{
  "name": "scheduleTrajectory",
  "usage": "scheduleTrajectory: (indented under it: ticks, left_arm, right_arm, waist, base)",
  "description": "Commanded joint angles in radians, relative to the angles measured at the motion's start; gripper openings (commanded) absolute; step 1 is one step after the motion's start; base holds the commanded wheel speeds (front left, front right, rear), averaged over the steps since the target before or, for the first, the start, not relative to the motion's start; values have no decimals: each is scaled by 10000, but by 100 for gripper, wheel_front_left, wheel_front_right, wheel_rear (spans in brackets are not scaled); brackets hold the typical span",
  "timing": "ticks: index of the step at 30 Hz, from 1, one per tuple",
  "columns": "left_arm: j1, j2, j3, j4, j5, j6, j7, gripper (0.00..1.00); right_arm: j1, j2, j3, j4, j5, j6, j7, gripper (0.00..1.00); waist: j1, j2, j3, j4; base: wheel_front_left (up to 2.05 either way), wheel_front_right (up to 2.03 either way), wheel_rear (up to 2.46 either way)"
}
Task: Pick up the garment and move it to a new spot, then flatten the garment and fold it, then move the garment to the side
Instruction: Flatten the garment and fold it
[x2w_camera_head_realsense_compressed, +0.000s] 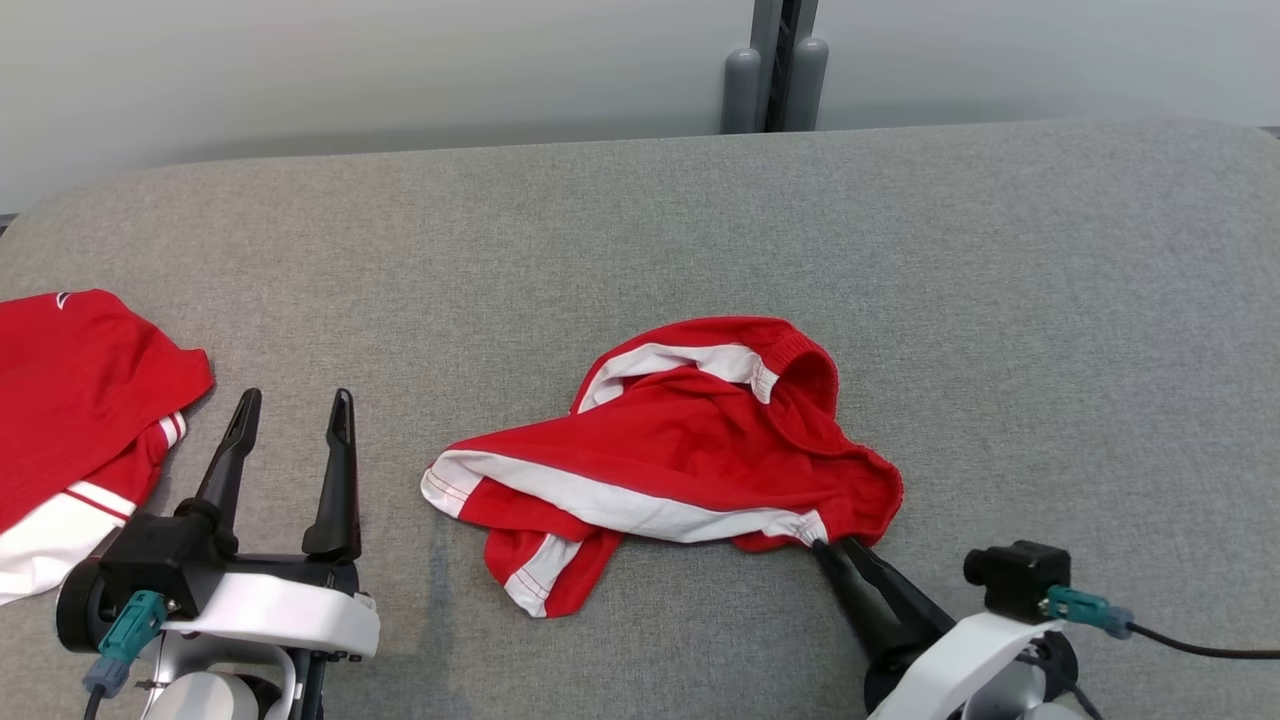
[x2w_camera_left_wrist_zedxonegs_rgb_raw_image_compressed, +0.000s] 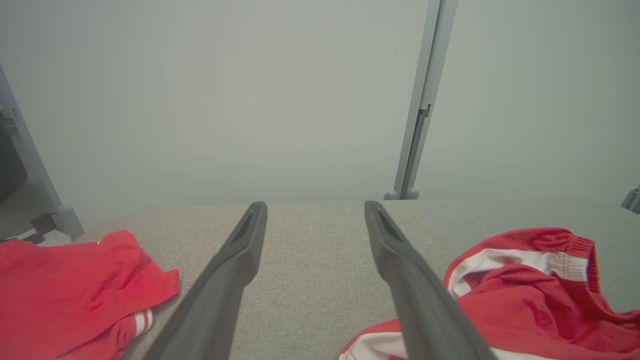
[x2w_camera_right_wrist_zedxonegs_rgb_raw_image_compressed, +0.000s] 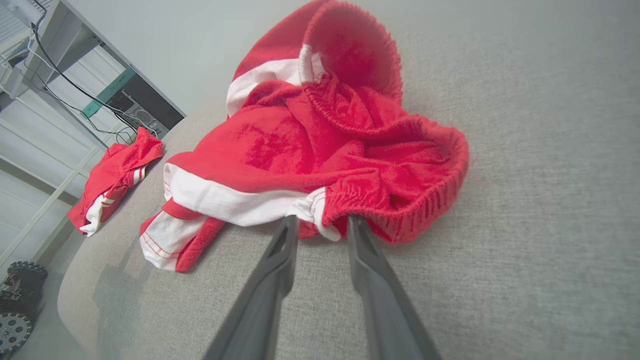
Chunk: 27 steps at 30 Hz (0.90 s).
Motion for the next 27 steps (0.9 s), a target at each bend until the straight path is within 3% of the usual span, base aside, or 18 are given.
scheduleTrajectory:
  ticks: [1, 9, 19, 20, 21, 27]
  left_arm:
    - [-112, 7, -1, 40, -26, 43, -56, 100]
    - [-86, -54, -63, 165, -78, 38, -169, 100]
    - [43, 4, -113, 148, -151, 72, -141, 100]
    - [56, 10, -103, 126, -163, 91, -125, 100]
    - [71, 20, -104, 114, -162, 105, -105, 100]
    - [151, 94, -140, 10, -155, 155, -7, 100]
  right_arm:
    - [-187, -182, 95, 26, 228, 2, -273, 0]
    - [-532, -874, 204, -328, 1019, 2, -869, 0]
    - [-671, -1348, -529, -1123, 246, 2, -1381, 0]
    - [-678, -1355, -740, -1257, 13, 2, -1414, 25]
    - [-690, -1346, -990, -1384, -260, 2, -1458, 100]
    - [-535, -874, -2761, -2311, -1983, 2, -1309, 100]
  waist:
    - [0, 0, -4, 2]
    - [0, 0, -116, -69]
    - [0, 0, -284, -195]
    - [0, 0, -304, -222]
    - [0, 0, -324, -248]
    - [0, 0, -462, -361]
  base:
    - [0, 0, 0]
    - [0, 0, 0]
    - [0, 0, 0]
    - [0, 0, 0]
    - [0, 0, 0]
    - [0, 0, 0]
